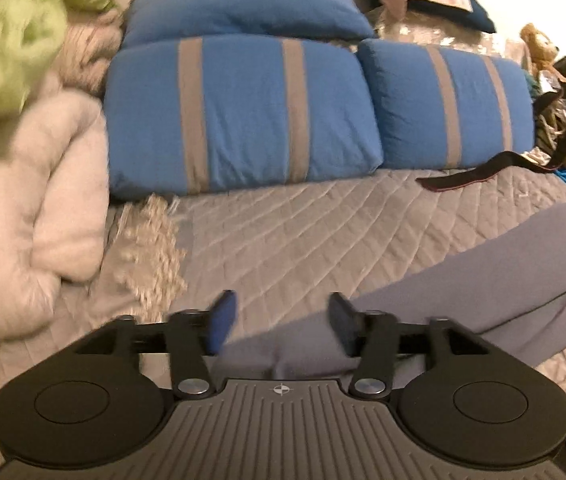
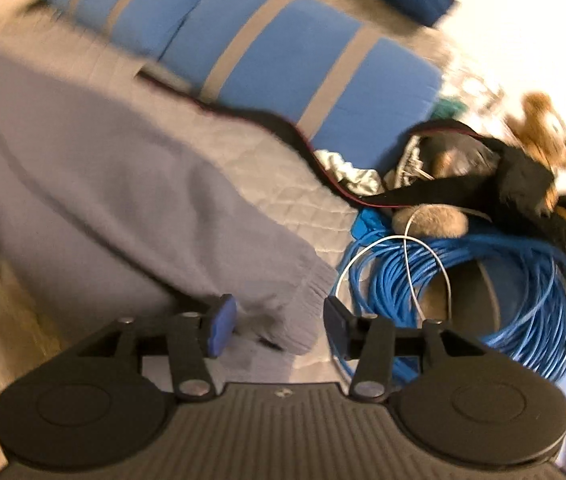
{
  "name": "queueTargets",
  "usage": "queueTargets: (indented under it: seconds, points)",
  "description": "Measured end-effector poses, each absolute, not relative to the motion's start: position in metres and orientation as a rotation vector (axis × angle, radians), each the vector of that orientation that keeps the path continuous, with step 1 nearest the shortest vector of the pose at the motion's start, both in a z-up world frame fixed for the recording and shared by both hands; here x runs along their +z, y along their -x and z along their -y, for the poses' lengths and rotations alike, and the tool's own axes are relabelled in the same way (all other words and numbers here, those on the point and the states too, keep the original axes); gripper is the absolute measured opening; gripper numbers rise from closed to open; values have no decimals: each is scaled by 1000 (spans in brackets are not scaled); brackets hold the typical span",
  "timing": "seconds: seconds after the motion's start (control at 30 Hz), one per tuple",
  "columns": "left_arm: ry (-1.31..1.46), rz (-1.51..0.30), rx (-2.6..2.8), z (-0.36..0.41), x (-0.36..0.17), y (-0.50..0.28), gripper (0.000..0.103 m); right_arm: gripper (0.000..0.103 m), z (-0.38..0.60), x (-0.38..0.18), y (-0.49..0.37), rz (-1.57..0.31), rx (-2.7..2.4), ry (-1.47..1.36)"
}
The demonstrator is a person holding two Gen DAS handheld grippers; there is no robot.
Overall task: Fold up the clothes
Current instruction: 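Lift the grey sweatpants off the bed with both tools, letting them hang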
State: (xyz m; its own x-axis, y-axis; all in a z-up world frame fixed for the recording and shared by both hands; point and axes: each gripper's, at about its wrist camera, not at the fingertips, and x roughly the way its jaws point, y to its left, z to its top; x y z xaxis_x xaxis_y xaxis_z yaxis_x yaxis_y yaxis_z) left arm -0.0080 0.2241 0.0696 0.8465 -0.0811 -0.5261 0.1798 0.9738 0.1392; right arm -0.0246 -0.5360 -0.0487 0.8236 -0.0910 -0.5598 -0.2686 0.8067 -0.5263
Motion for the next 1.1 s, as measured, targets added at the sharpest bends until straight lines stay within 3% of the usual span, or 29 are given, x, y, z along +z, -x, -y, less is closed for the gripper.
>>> queueTargets:
  seconds: [0.1, 0.2, 0.47, 0.5, 0.57, 0.7, 0.9, 0.97, 1.03, 1.07, 1.1]
  points:
    - [-258, -533, -188, -193, 88, 7, 69, 68, 530, -57, 22, -653, 143, 851]
    - [-306, -535, -272, -156, 98, 3, 74, 72, 527, -66, 17, -676, 175, 1007]
    - [-432, -548, -444, -39, 80, -16, 75, 71, 519, -96, 6, -662, 210, 1268]
    - [-454, -554, -466, -22, 73, -17, 75, 69, 519, -98, 4, -664, 215, 1272]
    - [-499, -569, -510, 11, 60, -19, 75, 55, 517, -101, 1, -676, 230, 1277]
    - [-597, -591, -602, 72, 30, -23, 75, 13, 516, -91, -2, -674, 252, 1265]
    - [-772, -602, -703, 134, -9, -18, 74, 11, 521, -52, -15, -640, 213, 1178]
    - [-860, -603, -692, 147, -21, -16, 63, 11, 524, -39, -18, -629, 208, 1150]
    - [-943, -584, -651, 154, -31, -16, 40, 11, 525, -30, -21, -614, 203, 1137]
    - [-973, -575, -624, 157, -35, -17, 35, 11, 526, -27, -22, -608, 202, 1132]
    - [-1008, -559, -604, 158, -38, -17, 20, 11, 526, -24, -22, -603, 201, 1128]
